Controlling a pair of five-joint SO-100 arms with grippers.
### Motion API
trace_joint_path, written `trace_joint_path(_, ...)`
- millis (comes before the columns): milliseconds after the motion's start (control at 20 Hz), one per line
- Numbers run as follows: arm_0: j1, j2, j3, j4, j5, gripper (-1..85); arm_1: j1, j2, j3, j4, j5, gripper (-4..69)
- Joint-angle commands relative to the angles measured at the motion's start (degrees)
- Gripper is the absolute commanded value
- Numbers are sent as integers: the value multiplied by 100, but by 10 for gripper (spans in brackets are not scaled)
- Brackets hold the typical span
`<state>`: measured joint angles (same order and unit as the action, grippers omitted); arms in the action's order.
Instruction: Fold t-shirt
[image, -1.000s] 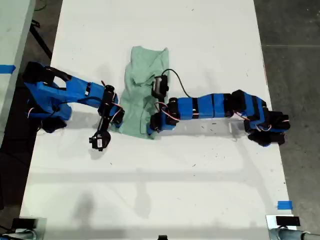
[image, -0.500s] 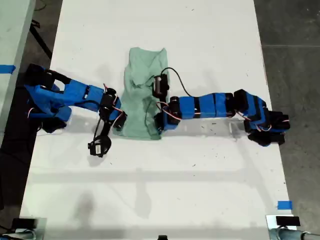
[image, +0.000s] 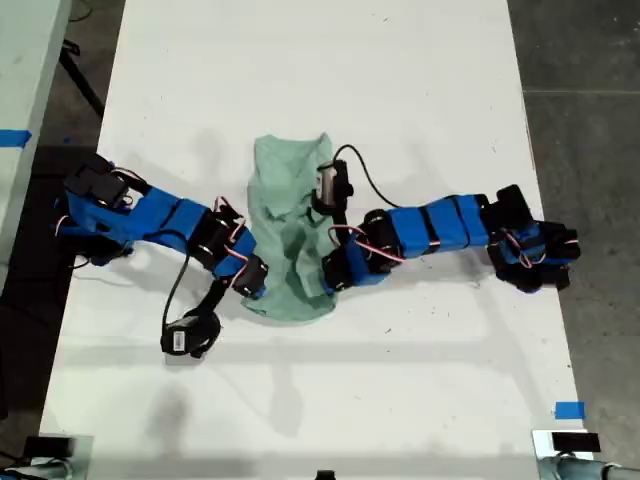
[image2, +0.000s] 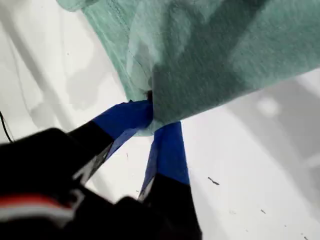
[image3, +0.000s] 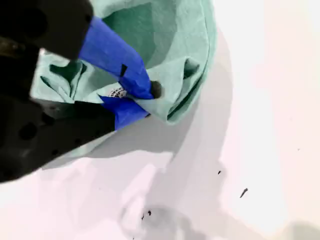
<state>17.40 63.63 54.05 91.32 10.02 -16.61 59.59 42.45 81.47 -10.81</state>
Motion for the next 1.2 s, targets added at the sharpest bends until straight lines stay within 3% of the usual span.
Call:
trace_joint_path(0,272,149,-703,53,-79,0,-281,606,-237,-167,35,-10)
trace_joint_path(350,-316,1310,-668,308,404,0,1028,1204,-237,-448,-1178,-10)
trace_joint_path(550,-1582,1749,-475,914,1107,0,1960,1134,-167,-448,-1775,-10)
trace_joint_path(800,-3393,1380,-387,1116,1986,0,2795,598,-105,-773,-2250,-10)
trace_joint_path(1150,-4377,18,-308,791,2408,0,3340,-62,-105,-1037,-2373,-11)
